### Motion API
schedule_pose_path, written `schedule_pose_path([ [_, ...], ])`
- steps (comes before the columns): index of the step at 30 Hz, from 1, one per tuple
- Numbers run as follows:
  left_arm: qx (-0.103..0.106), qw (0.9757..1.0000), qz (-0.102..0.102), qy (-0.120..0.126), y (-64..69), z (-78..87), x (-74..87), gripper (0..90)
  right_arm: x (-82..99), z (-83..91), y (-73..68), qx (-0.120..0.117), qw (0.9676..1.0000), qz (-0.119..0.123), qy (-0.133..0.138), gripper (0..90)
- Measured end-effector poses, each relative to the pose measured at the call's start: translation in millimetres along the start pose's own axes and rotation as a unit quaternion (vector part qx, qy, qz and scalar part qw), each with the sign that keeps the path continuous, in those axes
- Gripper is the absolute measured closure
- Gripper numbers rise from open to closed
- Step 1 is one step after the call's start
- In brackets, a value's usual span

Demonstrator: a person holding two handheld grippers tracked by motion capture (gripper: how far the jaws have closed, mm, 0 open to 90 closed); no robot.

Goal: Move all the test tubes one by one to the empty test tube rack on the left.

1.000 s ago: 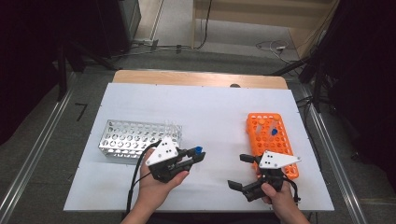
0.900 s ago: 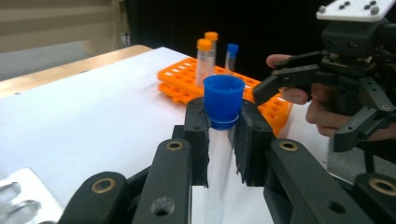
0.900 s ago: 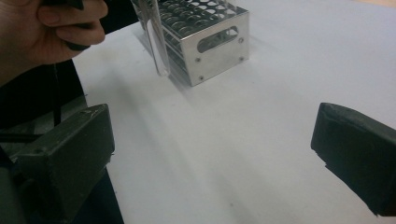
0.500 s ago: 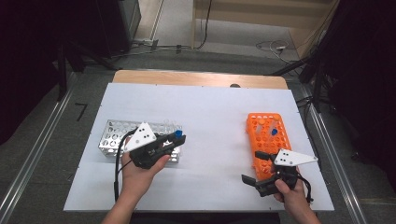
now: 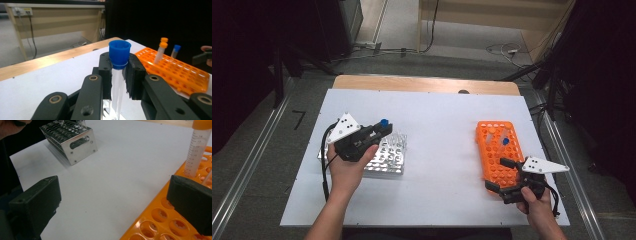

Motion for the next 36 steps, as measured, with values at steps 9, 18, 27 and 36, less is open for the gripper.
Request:
schedule_pose_path([
  [9,-0.037,0.9991,0.019,0.011,-26.5,-3.1,2.3,77.1,1.1,1.2,5.1,0.007,1.0,-0.001,0.0,0.0],
  [18,-0.057,0.9981,0.022,0.007,-38.9,-12.9,10.1,77.1,2.5,1.1,7.9,0.01,1.0,-0.001,-0.001,0.0],
  [27,-0.069,0.9974,0.017,-0.01,-41.0,-21.5,19.9,77.1,3.1,2.2,9.6,0.006,1.0,-0.003,0.005,0.0],
  [36,-0.073,0.9964,0.021,-0.037,-42.2,-25.0,30.3,77.0,2.8,2.4,11.5,0.01,0.9999,-0.002,0.012,0.0],
])
Point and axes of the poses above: each handheld gripper's, and its own axes: z roughly backward along the jaws, x roughly out of its underside, y roughly to its right, the point moved 6 cm from there along -z, roughly forward along the jaws, and after that the axes turned 9 degrees about x, right-handed, at the moved point
